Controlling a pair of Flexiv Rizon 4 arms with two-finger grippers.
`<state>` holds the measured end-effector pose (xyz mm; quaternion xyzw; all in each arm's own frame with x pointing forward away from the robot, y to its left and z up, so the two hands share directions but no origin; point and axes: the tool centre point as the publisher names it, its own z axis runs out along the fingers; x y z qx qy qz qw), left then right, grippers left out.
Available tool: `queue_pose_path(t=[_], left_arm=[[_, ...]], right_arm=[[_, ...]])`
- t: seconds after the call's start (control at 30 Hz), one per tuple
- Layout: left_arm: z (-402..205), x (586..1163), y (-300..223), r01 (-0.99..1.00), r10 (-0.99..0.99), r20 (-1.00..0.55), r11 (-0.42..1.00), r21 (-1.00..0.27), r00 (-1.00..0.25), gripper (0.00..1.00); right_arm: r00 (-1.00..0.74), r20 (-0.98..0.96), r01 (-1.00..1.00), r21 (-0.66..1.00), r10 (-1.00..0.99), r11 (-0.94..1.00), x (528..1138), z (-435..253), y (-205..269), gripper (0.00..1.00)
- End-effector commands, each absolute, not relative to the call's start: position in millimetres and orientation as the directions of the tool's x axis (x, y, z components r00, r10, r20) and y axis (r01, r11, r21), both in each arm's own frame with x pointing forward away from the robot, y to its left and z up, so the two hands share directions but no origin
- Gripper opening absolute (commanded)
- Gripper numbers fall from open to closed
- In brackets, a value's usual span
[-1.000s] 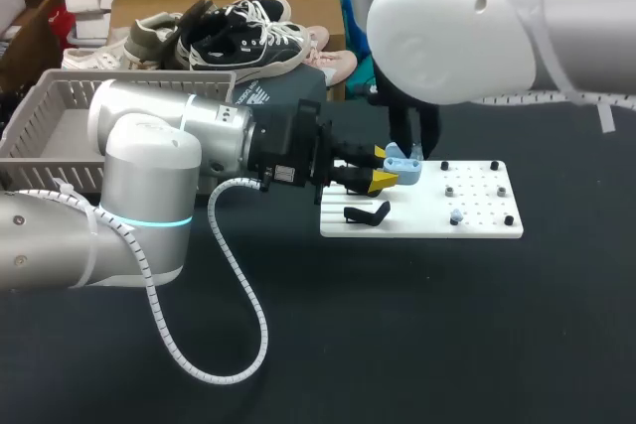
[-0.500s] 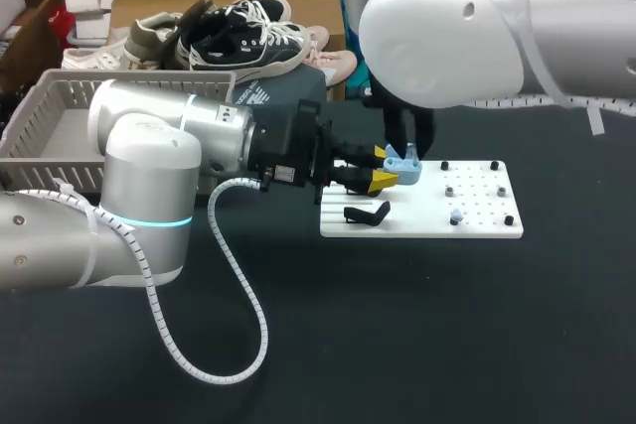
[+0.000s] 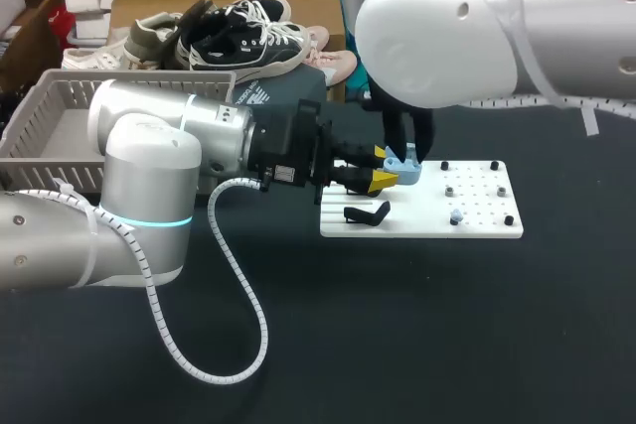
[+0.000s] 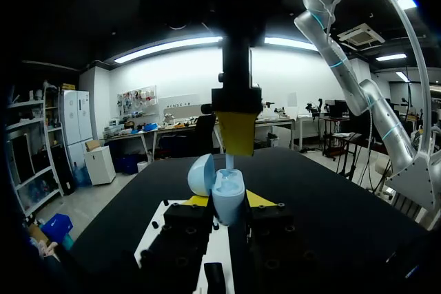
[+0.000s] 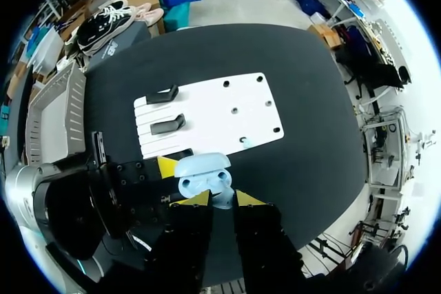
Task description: Pick up each earbud case from the left stands, insert the matching earbuds, close the lid, and place the case in the box.
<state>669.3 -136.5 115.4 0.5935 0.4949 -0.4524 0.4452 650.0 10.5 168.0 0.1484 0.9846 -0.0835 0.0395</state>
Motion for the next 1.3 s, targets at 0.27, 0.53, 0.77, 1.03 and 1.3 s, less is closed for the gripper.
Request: queue_pose_path(t=[0.27, 0.53, 0.77, 1.03, 1.3], left_arm=[[114.6, 670.4, -137.0, 0.99, 0.182, -0.978, -0.115, 0.081, 0.102, 0.0], [114.6, 670.4, -137.0, 0.99, 0.182, -0.978, -0.115, 0.081, 0.102, 0.0], [114.6, 670.4, -137.0, 0.99, 0.182, -0.978, -0.115, 0.081, 0.102, 0.0], [114.6, 670.4, -137.0, 0.99, 0.182, -0.978, -0.115, 0.081, 0.102, 0.0], [114.6, 670.4, -137.0, 0.99, 0.182, -0.978, -0.115, 0.081, 0.102, 0.0]], right_arm=[[-0.954, -0.1, 0.296, -0.166, 0.283, 0.941, 652.8, 167.3, 12.3, 0.0], [-0.954, -0.099, 0.296, -0.172, 0.282, 0.94, 653.5, 166.0, 11.6, 0.0], [-0.953, -0.093, 0.3, -0.178, 0.288, 0.937, 654.8, 161.8, 10.0, 0.0], [-0.952, -0.097, 0.305, -0.185, 0.292, 0.934, 656.5, 160.4, 8.6, 0.0], [-0.953, -0.092, 0.301, -0.196, 0.288, 0.933, 658.2, 158.5, 9.7, 0.0]])
